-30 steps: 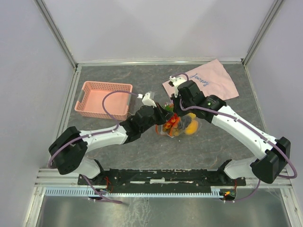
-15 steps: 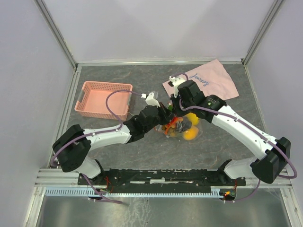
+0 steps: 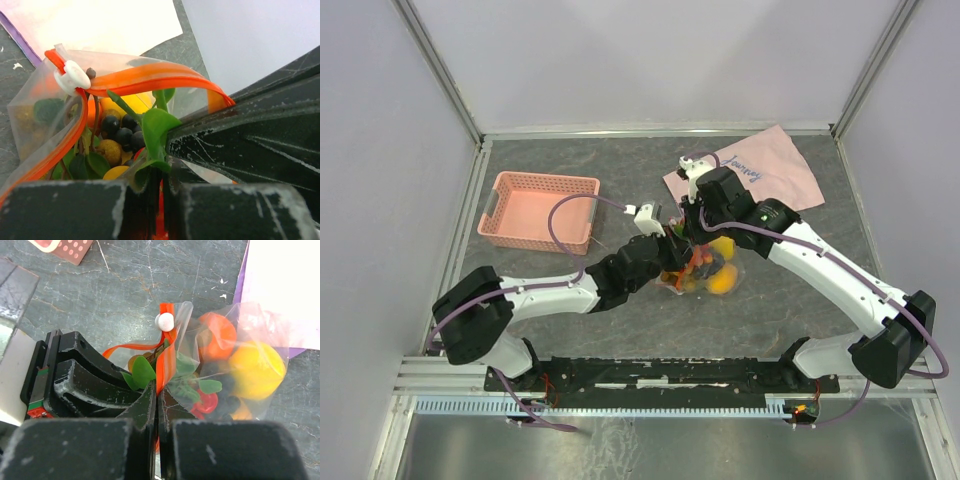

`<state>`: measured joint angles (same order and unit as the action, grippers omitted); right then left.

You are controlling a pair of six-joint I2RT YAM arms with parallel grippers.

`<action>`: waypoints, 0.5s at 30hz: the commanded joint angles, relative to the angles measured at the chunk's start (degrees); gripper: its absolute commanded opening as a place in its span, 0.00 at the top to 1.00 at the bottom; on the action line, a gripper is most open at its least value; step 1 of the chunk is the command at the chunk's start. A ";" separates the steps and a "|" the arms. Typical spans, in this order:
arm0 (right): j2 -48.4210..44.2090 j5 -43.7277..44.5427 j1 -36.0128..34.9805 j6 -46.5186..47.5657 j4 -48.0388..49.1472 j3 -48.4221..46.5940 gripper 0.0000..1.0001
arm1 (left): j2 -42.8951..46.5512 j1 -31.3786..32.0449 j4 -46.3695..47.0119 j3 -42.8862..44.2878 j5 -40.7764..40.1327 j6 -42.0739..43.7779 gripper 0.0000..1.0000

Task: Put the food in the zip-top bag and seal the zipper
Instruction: Place the fake fruit in the zipper food storage bag.

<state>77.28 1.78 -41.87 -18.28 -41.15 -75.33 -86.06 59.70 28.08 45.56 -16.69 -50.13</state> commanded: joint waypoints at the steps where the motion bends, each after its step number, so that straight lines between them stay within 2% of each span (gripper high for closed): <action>1: -1.67 -3.06 -0.19 -1.59 5.46 -2.82 0.98 | -1.48 0.42 4.05 3.12 -3.31 4.08 0.96; 5: -2.50 -3.44 -0.16 -1.76 5.31 -2.13 0.98 | -4.00 -0.50 -0.22 5.62 -6.42 2.19 0.95; 10: -3.66 -3.13 -0.20 -1.56 4.92 -1.93 0.98 | -7.31 -2.29 -3.13 7.88 -3.45 0.70 0.93; 15: -3.89 -2.55 -0.15 -1.23 5.21 -1.62 0.98 | -7.37 -2.26 -1.46 8.10 -1.37 3.91 0.81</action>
<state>76.29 1.54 -41.36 -18.46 -40.97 -75.31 -93.38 57.45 25.30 51.46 -19.35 -49.60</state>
